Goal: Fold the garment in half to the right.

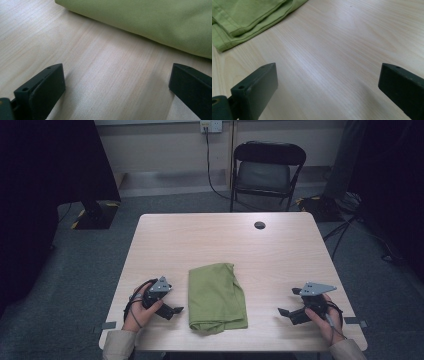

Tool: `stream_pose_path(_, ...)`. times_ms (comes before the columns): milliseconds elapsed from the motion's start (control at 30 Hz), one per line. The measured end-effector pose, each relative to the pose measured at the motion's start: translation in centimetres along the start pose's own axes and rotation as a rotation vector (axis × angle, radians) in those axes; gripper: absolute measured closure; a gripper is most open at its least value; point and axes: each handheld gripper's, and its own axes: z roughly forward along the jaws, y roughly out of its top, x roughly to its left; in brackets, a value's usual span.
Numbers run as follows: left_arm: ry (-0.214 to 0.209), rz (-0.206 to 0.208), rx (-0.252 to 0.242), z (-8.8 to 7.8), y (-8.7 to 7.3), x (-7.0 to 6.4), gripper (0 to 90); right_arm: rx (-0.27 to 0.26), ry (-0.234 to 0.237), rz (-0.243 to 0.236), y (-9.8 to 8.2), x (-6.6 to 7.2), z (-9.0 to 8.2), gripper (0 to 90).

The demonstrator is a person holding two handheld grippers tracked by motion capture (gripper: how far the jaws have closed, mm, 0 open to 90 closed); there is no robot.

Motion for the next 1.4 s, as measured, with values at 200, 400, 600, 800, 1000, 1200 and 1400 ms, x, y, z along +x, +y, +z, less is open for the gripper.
stream_pose_path(200,0.000,0.000,0.000,0.0,0.0,0.0,0.0,0.012,-0.009,0.003,-0.5,-0.4,-0.5,1.2)
stream_pose_path(400,0.000,0.000,0.000,0.0,0.0,0.0,0.0,0.014,-0.017,0.006,-0.9,-0.7,-1.0,1.3)
stream_pose_path(600,0.000,0.000,0.000,0.0,0.0,0.0,0.0,0.019,-0.027,0.011,-1.3,-1.0,-1.5,1.3)
stream_pose_path(800,0.000,0.000,0.000,0.0,0.0,0.0,0.0,0.017,-0.035,0.018,-1.5,-1.2,-1.9,1.2)
stream_pose_path(1000,0.000,0.000,0.000,0.0,0.0,0.0,0.0,0.023,-0.040,0.022,-1.9,-1.4,-2.1,1.3)
stream_pose_path(1200,0.000,0.001,0.000,0.0,0.0,0.0,0.0,0.028,-0.048,0.027,-2.3,-1.6,-2.5,1.2)
stream_pose_path(1400,-0.001,0.000,0.000,0.0,0.0,0.0,0.0,0.032,-0.052,0.030,-2.6,-1.8,-2.8,1.1)
